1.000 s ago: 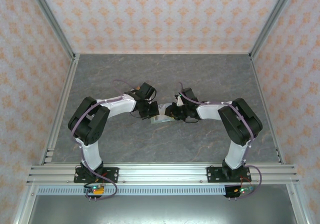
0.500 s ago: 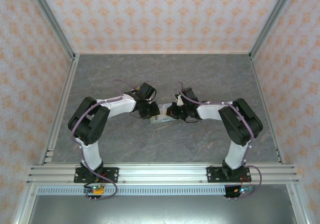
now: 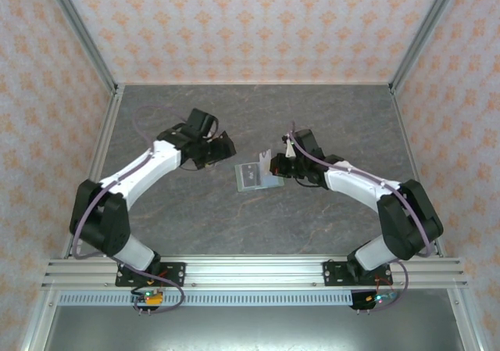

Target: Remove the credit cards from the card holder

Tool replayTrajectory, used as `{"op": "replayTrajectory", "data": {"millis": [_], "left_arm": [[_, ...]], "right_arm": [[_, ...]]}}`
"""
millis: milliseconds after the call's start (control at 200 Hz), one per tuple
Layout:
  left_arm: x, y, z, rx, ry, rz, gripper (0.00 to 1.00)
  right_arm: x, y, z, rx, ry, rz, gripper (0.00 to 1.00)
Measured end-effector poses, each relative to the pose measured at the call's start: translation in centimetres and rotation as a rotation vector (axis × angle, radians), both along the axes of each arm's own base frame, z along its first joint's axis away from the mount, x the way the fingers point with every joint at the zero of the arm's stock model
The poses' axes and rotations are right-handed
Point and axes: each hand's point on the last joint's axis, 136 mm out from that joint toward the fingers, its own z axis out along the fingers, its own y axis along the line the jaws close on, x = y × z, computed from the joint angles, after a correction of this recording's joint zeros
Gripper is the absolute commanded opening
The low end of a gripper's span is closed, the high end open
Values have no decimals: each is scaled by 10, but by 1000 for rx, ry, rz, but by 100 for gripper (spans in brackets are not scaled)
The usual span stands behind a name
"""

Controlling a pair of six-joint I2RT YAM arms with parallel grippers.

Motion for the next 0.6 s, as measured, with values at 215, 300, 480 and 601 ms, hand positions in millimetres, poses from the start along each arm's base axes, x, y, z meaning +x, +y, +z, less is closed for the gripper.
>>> {"op": "replayTrajectory", "data": {"millis": [215, 300, 480, 601], "left_arm": [[-18, 82, -3, 105, 8, 191, 100], [-29, 102, -6, 141, 20, 239, 100], [-47, 133, -10, 168, 35, 326, 100], [-55, 141, -14, 174, 45, 353, 100]], "right_arm": [[5, 63, 48, -39, -128, 162, 0], [8, 95, 55, -43, -156, 224, 0], [23, 142, 35, -93, -127, 287, 0], [37, 157, 17, -123, -97, 287, 0]]}}
